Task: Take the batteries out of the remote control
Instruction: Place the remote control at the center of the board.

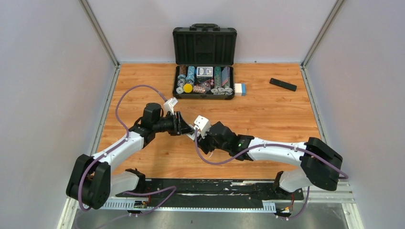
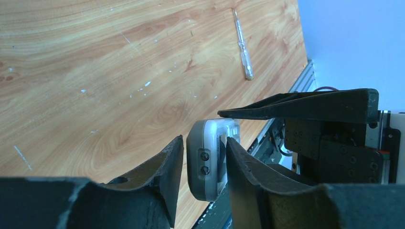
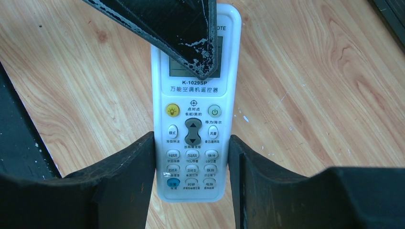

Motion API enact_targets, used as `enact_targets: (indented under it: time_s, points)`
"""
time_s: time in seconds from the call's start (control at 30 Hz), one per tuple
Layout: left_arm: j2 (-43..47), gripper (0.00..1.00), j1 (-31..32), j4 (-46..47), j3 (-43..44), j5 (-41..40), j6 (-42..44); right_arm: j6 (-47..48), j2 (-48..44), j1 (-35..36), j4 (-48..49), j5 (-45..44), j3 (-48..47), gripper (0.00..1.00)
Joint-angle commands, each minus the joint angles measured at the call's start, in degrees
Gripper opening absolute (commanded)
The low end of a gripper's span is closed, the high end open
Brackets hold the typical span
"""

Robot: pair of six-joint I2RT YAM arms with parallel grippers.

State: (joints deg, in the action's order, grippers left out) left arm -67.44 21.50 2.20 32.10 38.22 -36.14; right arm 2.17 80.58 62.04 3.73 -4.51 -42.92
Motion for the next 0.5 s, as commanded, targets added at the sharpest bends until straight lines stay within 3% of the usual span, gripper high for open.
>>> enact_targets:
  time_s: [0.0,0.2,0.47]
  points:
    - [0.0,0.43,0.2,2.2,1.8,0.8,-0.2,1.3,0.3,0.7,2.7,-1.0,-1.5,0.07]
    - [-0.1,0.29,0.2,2.2,1.9,1.2,-0.2,0.7,0.9,0.8,2.3,-1.8,-2.0,0.1]
    - [-0.3,0.05,0.2,2.2,1.7,1.7,-0.1,-0.3,1.8,0.8,-0.4,-4.4,-3.2,0.24]
